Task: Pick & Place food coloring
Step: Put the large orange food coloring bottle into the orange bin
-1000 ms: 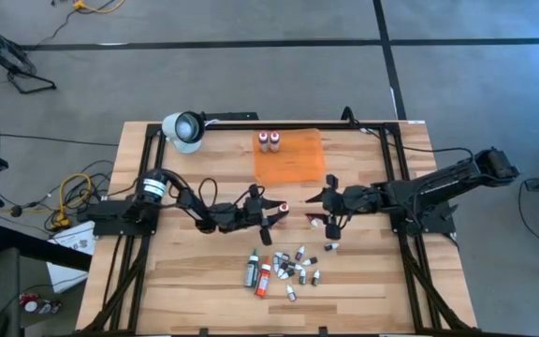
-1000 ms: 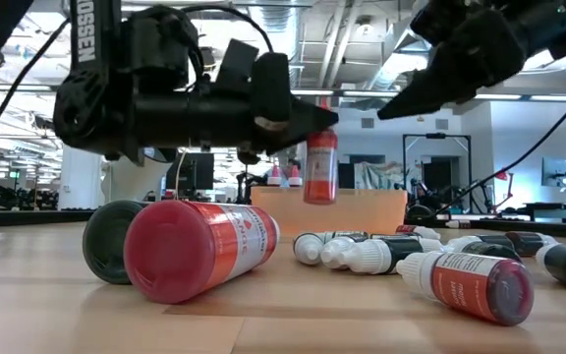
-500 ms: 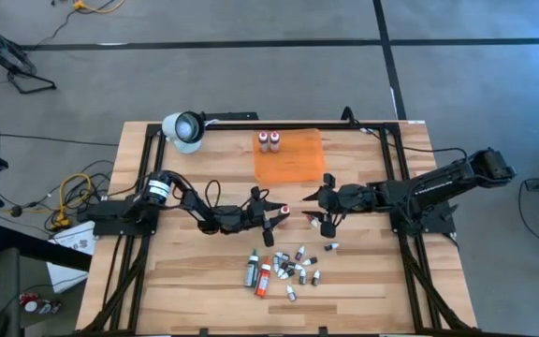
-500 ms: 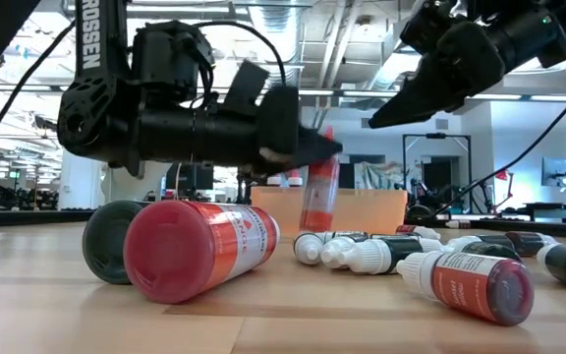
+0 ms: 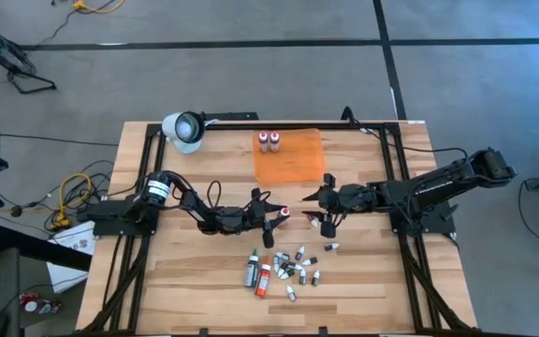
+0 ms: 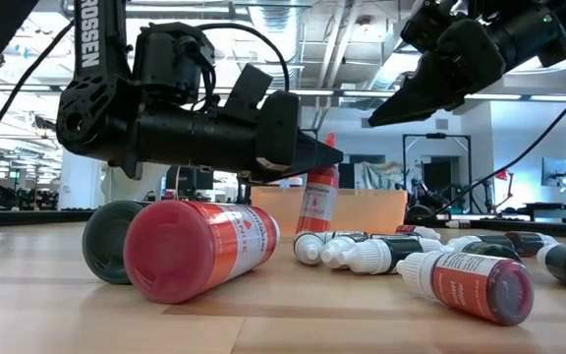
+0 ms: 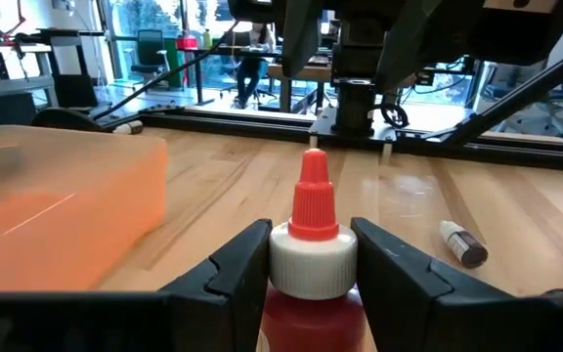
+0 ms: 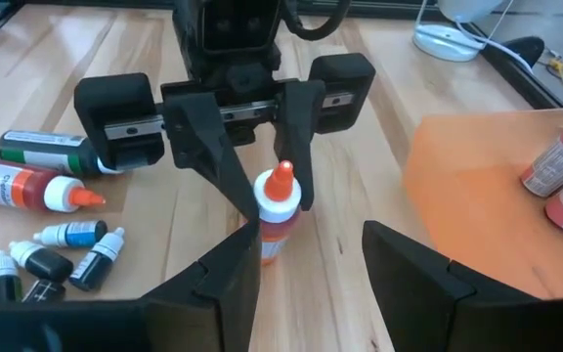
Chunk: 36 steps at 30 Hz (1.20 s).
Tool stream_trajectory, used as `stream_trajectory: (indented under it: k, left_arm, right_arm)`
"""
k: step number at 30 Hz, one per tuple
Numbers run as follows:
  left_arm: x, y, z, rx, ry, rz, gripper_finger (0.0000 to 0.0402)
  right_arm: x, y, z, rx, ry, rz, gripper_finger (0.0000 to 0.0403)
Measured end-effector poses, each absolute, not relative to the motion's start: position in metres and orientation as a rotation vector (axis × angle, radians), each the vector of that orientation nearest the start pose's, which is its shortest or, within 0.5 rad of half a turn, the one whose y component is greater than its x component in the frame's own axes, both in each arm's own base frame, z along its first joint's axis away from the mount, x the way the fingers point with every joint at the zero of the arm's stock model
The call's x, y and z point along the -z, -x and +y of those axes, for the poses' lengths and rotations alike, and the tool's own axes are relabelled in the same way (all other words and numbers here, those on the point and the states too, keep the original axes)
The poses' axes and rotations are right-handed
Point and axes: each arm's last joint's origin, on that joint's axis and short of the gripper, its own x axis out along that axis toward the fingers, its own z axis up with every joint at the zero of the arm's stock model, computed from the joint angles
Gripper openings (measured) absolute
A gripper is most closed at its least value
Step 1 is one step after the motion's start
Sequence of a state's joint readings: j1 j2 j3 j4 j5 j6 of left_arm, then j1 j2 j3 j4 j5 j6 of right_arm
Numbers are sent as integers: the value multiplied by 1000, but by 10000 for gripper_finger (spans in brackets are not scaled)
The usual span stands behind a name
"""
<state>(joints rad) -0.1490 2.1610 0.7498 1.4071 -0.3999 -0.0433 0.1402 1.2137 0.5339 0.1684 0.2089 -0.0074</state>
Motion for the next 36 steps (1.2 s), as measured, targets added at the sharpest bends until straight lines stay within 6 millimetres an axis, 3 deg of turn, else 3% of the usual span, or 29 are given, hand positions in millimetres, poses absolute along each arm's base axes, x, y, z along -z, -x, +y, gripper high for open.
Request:
stream_trajectory:
  k: [10, 20, 36]
  left_arm:
    - [-88, -357, -43, -270, 44, 23, 139]
    - [-74, -352, -52, -304, 1, 145, 181]
    - [-102, -329, -48, -351, 17, 158, 185]
  right_arm:
    - [-196, -238, 28, 65, 96, 505, 173]
    - [-196, -238, 28, 65, 88, 506, 173]
    - [-198, -241, 28, 54, 80, 477, 173]
